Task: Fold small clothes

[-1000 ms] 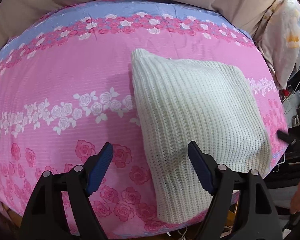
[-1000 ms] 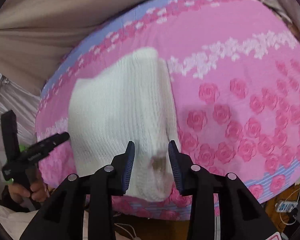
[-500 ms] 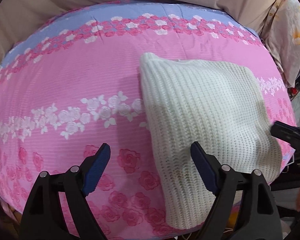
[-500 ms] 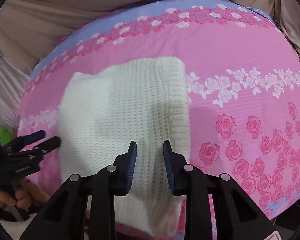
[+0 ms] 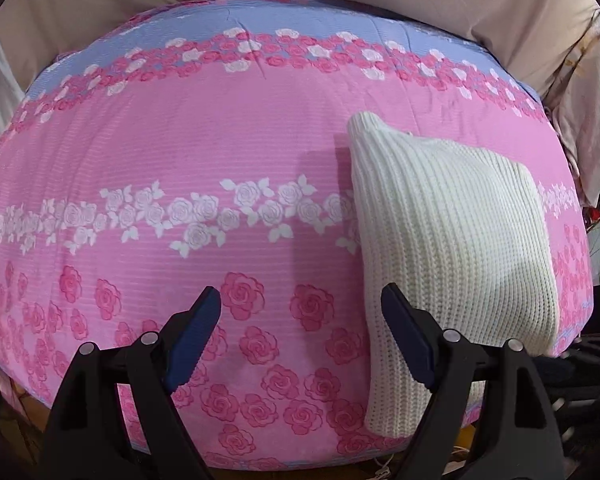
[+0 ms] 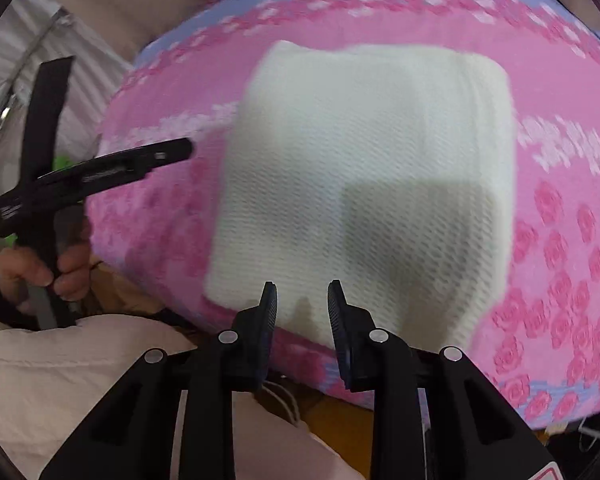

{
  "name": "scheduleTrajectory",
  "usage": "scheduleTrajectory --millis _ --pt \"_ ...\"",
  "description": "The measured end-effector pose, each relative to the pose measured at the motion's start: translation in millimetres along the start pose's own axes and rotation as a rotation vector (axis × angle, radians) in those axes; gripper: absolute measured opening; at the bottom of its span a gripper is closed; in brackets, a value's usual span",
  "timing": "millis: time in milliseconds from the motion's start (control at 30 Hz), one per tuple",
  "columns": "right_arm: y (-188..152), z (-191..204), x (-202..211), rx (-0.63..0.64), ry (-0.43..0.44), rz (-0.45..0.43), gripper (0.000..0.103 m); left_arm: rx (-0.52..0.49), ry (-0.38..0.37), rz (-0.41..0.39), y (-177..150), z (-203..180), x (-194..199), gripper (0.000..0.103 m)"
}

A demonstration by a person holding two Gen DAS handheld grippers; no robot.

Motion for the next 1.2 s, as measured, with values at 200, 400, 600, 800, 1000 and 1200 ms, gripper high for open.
scheduleTrajectory --millis 200,400,600,800,1000,1200 --pt "-17 33 -99 0.154 0.040 0.265 0.026 -0.035 0.026 -0.004 5 2 1 0.080" --pt "36 16 -5 0.016 0.067 -0.023 0.026 -0.084 0.026 -0.050 20 -14 9 0.080" --pt "59 -80 13 -0.175 -0.183 -0.169 0.025 -0.151 0.000 -0.067 33 -55 -1 0.080" --pt "38 -118 -1 -0.258 -0.206 -0.146 0.021 -0.164 0.025 -0.017 28 -72 -31 0.080" --pt "43 -135 46 -0.349 -0.224 -0.272 0.057 -0.121 0.018 -0.009 26 -69 -27 0.083" --pt "41 -141 11 -0.442 -0.130 -0.218 0.055 -0.141 0.012 -0.001 23 -74 -27 0.083"
Point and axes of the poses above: each gripper's, at about its wrist camera, not at the fingertips, and x roughly against the way its jaws point, z to its left, y to its top, the point moved 7 cm from there along -x, roughly the way its jaws point, and after that the axes turned 1 degree about y, right-handed, at the moved point
